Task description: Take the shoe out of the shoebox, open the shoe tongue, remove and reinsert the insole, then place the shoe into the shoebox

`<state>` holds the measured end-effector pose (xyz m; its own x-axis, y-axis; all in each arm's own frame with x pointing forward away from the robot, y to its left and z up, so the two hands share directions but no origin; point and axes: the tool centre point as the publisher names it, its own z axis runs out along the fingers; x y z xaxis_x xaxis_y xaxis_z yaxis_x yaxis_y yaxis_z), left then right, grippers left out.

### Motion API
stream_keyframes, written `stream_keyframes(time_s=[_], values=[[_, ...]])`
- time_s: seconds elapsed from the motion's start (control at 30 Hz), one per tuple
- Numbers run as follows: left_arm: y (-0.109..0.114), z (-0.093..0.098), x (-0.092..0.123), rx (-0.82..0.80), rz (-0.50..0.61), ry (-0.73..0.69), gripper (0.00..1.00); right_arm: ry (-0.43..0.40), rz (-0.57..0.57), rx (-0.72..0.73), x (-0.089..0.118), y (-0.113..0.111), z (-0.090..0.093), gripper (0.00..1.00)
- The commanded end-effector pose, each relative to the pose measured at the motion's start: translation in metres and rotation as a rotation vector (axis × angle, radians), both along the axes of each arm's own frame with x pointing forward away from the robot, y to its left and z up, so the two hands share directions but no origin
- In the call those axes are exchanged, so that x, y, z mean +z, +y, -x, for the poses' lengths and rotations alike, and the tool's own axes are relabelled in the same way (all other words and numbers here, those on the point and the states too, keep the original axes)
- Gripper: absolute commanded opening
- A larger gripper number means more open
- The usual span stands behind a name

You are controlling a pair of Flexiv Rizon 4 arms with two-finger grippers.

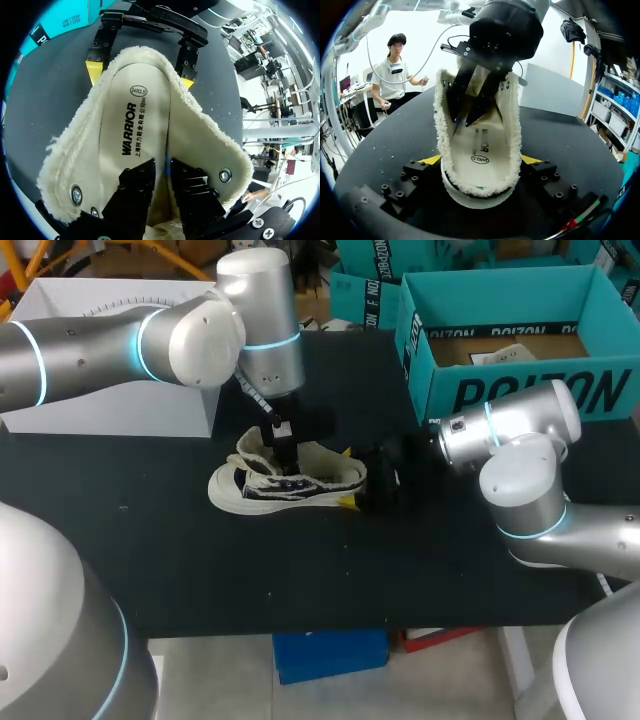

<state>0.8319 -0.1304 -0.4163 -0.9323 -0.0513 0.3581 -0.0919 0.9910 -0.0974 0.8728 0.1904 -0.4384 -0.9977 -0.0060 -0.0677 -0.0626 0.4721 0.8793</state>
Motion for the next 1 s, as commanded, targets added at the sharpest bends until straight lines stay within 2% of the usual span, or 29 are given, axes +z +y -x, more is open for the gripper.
stream_keyframes(time_s=[0.03, 0.43, 0.7, 0.8, 1.0], values=[[0.002, 0.010, -0.010, 0.009, -0.006, -0.015, 0.18, 0.001, 0.001, -0.002, -0.002, 0.000, -0.002, 0.00], [0.012, 0.011, -0.018, 0.044, -0.123, -0.202, 0.11, 0.001, 0.001, -0.002, -0.002, 0.000, -0.002, 0.00], [0.019, 0.023, -0.029, 0.044, -0.203, -0.387, 0.12, 0.001, 0.001, -0.002, -0.002, 0.000, -0.002, 0.00], [0.023, 0.022, -0.038, 0.042, -0.244, -0.427, 0.16, 0.001, 0.001, -0.002, -0.002, 0.000, -0.002, 0.00], [0.036, 0.011, -0.056, 0.027, -0.339, -0.539, 0.07, 0.001, 0.001, -0.002, -0.002, 0.000, -0.002, 0.00]])
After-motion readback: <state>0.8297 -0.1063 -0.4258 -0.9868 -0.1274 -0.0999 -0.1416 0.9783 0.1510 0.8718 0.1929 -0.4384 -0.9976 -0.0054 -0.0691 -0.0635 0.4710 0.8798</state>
